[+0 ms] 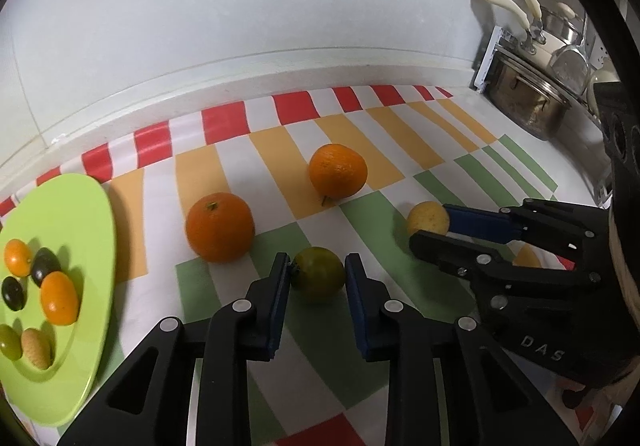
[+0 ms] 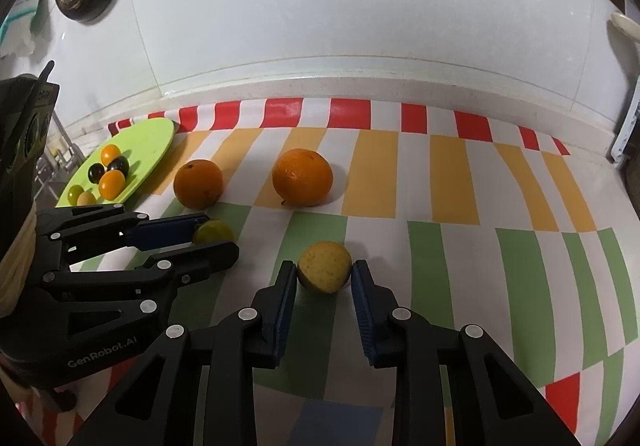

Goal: Organize fruits
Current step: 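Grasp a green-yellow fruit with the left gripper while the right grasps a pale yellow fruit, then carry the green-yellow fruit with the left gripper while the right carries the yellow fruit to the plate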

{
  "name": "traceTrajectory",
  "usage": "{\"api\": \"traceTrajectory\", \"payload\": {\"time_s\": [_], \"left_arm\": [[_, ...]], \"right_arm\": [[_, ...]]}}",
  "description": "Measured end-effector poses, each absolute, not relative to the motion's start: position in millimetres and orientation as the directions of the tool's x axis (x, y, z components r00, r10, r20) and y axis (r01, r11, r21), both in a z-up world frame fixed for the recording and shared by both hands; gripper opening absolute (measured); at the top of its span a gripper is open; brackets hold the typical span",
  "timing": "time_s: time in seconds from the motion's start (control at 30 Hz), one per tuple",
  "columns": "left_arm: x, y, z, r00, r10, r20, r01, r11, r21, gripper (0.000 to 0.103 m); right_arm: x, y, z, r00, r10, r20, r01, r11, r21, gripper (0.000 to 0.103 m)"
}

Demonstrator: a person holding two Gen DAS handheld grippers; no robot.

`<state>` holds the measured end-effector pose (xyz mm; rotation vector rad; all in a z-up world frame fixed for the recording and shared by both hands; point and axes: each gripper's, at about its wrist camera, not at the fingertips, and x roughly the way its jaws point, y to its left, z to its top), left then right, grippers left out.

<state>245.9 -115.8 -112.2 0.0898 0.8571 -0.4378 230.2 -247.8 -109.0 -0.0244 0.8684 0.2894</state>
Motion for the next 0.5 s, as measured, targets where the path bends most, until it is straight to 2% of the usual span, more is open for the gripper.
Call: {"api": "traceTrajectory", "payload": {"time_s": [0.5], "left_arm": [[204, -88, -70, 0.661, -0.300, -0.687, 0.347, 0.935, -0.075, 0.028]], "right_arm": [[195, -235, -64, 0.667, 0.256, -0.699, -0.265, 0.959, 0.098, 0.030]]}}
